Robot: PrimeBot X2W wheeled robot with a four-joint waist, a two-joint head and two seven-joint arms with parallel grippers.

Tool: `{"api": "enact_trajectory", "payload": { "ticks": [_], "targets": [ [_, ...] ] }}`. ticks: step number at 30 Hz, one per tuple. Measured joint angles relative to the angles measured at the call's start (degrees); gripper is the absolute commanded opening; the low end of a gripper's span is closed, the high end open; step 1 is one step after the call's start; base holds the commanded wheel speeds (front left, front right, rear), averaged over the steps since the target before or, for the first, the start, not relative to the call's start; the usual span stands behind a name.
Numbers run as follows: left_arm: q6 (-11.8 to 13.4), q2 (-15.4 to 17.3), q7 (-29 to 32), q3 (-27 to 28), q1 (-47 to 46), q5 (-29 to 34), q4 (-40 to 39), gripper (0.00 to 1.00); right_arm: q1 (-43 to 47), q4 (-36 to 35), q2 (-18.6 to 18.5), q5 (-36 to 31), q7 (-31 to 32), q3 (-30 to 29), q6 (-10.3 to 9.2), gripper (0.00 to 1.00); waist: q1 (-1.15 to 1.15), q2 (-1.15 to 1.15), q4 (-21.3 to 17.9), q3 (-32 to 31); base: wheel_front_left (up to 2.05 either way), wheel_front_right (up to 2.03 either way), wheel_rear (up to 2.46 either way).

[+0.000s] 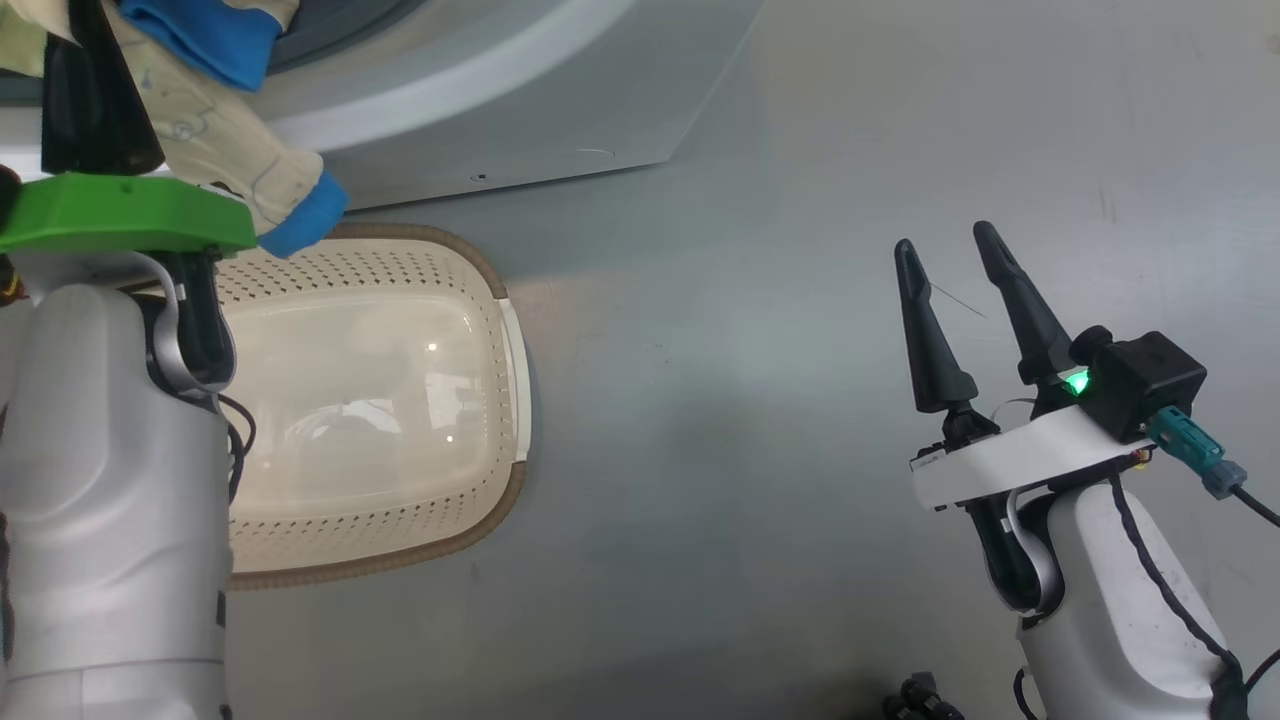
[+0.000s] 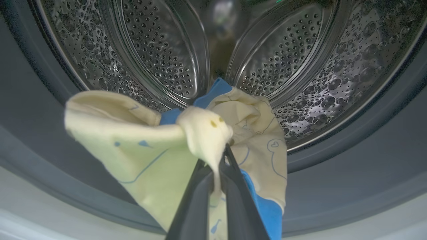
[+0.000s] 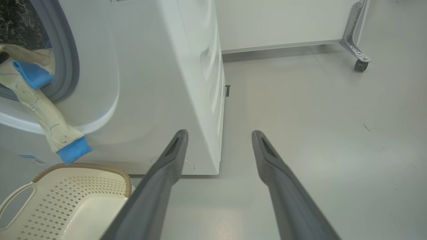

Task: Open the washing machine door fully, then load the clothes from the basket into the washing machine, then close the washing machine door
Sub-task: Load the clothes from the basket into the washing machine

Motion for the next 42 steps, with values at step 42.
{"api": "enact_trajectory", "payload": {
  "ticks": [42],
  "targets": [
    [0.79,11.90,-0.01,7.59,-34.68,0.04,11.26,0.00,2.59,0.49,0.99,2.01,0.00,6.27,0.00,1.00,0.00,0.00,-11.94,5.59,0.00,0.00,0.00]
  ]
}}
